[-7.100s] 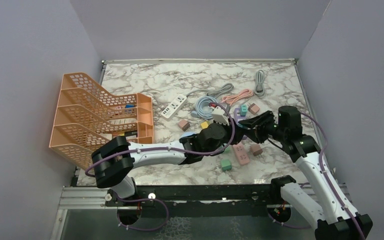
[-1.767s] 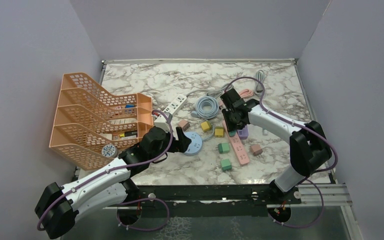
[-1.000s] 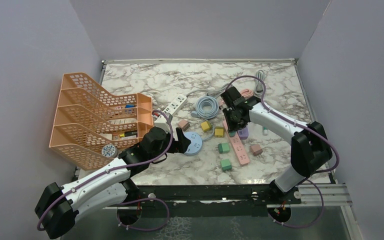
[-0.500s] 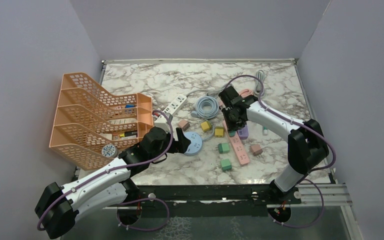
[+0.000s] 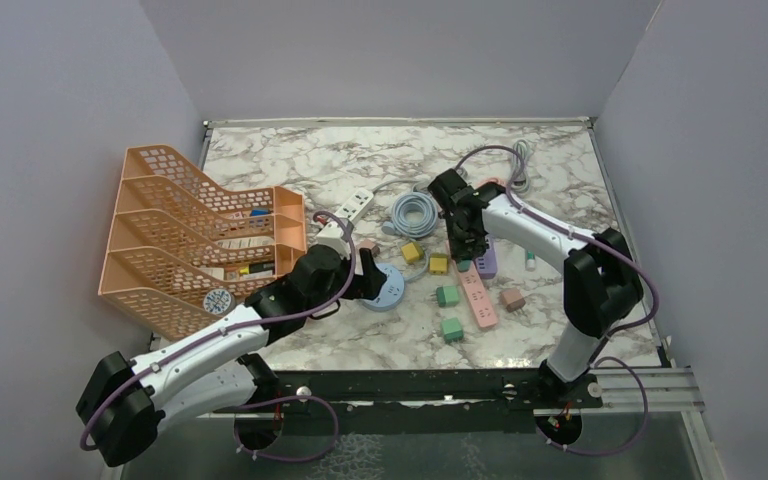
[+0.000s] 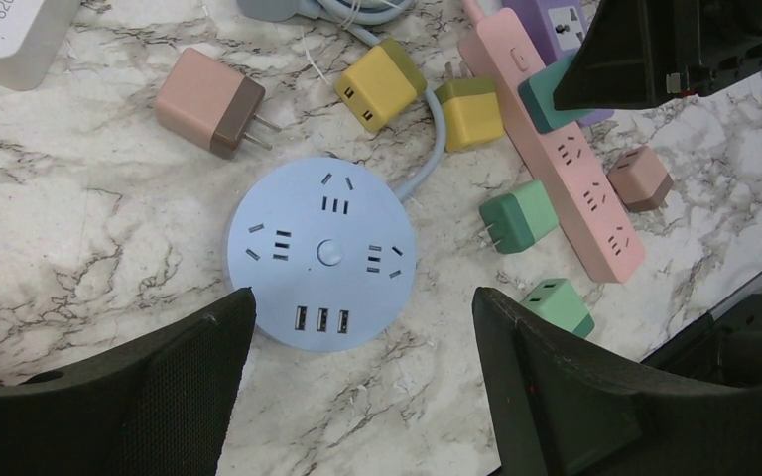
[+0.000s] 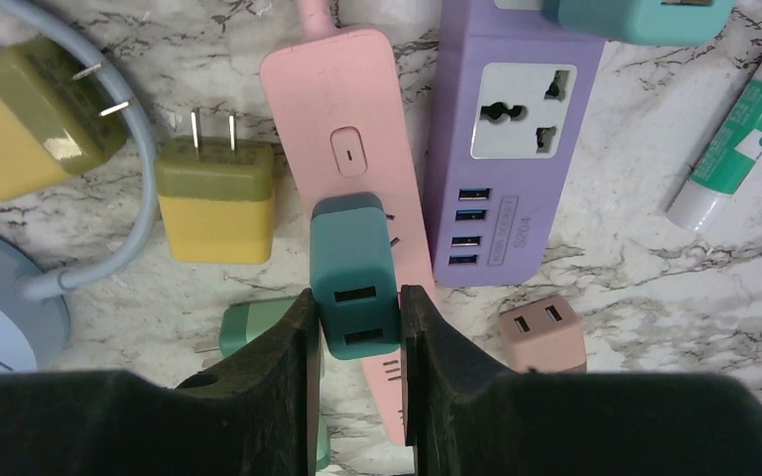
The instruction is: Insert the plug
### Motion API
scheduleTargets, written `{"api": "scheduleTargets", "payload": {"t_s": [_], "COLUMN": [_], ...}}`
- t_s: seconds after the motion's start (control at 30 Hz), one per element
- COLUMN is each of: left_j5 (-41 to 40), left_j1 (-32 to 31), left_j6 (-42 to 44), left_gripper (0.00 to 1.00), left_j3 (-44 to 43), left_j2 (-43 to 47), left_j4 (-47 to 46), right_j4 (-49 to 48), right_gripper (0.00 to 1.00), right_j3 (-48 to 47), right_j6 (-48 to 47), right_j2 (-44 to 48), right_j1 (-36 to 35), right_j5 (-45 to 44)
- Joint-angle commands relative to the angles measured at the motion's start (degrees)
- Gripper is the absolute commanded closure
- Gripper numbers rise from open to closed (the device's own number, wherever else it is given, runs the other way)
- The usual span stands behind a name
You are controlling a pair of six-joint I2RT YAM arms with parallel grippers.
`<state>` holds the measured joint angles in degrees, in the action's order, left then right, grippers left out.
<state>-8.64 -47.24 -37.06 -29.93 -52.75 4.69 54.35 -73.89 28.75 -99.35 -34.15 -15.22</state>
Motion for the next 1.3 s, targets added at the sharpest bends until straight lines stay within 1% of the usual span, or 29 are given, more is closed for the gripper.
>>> {"api": "scheduleTargets", "payload": {"t_s": [0.0,0.03,0.07,0.1,0.17,0.23,0.27,0.33,0.43,0.5,0.53,0.63,0.7,0.77,0.87,1.1,1.27], "left_j5": [-0.6,-0.5,-0.5,-0.4,-0.4,-0.3,-0.1,0.3,1.6,3.1,5.7,8.1,9.3,10.0,10.7,11.2,11.5], "left_j1": [0.1,0.1,0.1,0.1,0.1,0.1,0.1,0.1,0.2,0.2,0.1,0.1,0.1,0.1,0.1,0.1,0.1], "left_j6": [1.0,1.0,1.0,1.1,1.2,1.7,2.0,2.6,3.6,4.2,4.8,4.7,4.6,4.5,4.3,4.6,4.1], "left_gripper": [0.17,0.17,0.17,0.17,0.17,0.17,0.16,0.15,0.15,0.15,0.15,0.15,0.15,0.15,0.15,0.15,0.15], "left_j3": [-2.6,-2.8,-3.0,-3.2,-3.3,-3.4,-3.5,-3.6,-3.8,-3.9,-3.9,-3.7,-3.6,-3.8,-4.2,-5.3,-5.1], "left_j2": [-1.6,-1.9,-2.1,-2.2,-2.4,-2.6,-2.7,-3.0,-3.5,-4.0,-4.7,-5.4,-5.9,-6.5,-7.5,-8.1,-7.8], "left_j4": [-0.7,-0.7,-0.7,-0.7,-0.7,-0.8,-0.9,-1.0,-1.5,-2.0,-3.1,-4.3,-5.1,-5.6,-6.1,-5.9,-5.9], "right_j4": [-8.2,-8.3,-8.2,-8.5,-8.9,-8.5,-8.3,-7.6,-6.4,-4.6,-0.4,3.2,5.9,6.8,6.5,4.1,0.5], "right_gripper": [0.99,0.98,0.96,0.91,0.76,0.59,0.53,0.46,0.43,0.43,0.43,0.42,0.37,0.32,0.30,0.29,0.29], "right_j3": [-1.9,-2.4,-2.7,-2.8,-2.4,-2.2,-2.0,-1.2,2.7,7.5,14.2,21.3,23.9,26.0,28.5,31.6,33.6], "right_j6": [9.2,9.2,9.1,8.8,8.0,7.7,7.6,8.1,11.0,14.9,23.5,31.3,35.7,38.9,41.0,41.9,40.1], "right_j2": [-5.7,-5.9,-5.8,-5.3,-3.1,0.2,2.1,6.8,14.1,18.6,25.4,31.5,34.5,35.8,36.3,32.7,31.2], "right_j1": [1.5,1.5,1.5,1.5,1.5,1.5,1.5,1.5,1.5,1.5,1.6,2.1,2.7,3.2,4.0,6.0,7.4], "right_j5": [-7.5,-6.4,-5.3,-4.4,-2.7,-1.6,-1.2,-0.8,-2.3,-5.0,-9.9,-12.7,-15.1,-15.4,-14.9,-13.4,-11.0]}}
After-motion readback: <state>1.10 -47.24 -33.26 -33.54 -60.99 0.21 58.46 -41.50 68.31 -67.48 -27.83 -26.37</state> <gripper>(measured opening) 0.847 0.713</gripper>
